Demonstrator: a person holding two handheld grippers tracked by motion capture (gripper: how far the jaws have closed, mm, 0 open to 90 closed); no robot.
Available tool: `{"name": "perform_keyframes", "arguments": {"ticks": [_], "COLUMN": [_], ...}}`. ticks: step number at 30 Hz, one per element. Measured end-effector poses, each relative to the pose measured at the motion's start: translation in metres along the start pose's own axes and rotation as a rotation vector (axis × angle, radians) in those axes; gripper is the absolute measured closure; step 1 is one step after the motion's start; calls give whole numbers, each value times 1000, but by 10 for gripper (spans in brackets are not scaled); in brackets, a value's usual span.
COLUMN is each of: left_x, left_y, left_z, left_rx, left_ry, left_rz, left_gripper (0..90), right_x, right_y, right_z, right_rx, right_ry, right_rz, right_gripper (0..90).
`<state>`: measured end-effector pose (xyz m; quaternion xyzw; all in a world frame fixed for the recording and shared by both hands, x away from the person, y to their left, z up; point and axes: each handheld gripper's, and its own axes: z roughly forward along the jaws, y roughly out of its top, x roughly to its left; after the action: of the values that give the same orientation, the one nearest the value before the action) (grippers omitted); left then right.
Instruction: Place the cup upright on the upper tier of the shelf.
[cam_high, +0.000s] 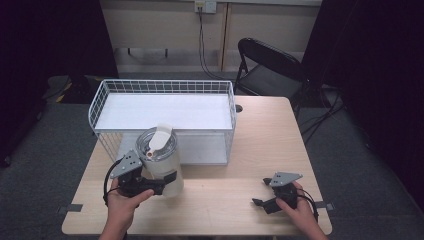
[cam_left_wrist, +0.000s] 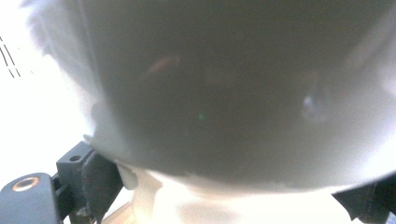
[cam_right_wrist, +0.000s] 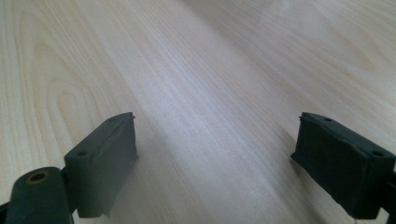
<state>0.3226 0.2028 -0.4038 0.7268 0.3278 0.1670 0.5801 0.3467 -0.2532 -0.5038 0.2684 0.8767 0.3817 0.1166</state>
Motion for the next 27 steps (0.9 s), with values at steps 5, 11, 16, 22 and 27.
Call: {"name": "perform_keyframes", "arguments": {"ticks": [5, 11, 16, 22, 27], "left_x": [0, 1, 0, 3, 3], "left_y": [10, 22, 31, 41, 45], "left_z": [-1, -4, -5, -8, -9], "left_rx": [-3, -18, -24, -30, -38], "left_ry": [7, 14, 15, 21, 18], "left_rz": [5, 19, 18, 24, 14], "left_gripper": [92, 92, 92, 92, 92], "right_x": [0, 0, 0, 0, 0], "right_y": [0, 0, 0, 0, 0], "right_z": [0, 0, 0, 0, 0], "right_rx": [0, 0, 0, 0, 0], "right_ry": [0, 0, 0, 0, 0], "right_rz": [0, 0, 0, 0, 0], "right_gripper": [120, 120, 120, 121, 120]}}
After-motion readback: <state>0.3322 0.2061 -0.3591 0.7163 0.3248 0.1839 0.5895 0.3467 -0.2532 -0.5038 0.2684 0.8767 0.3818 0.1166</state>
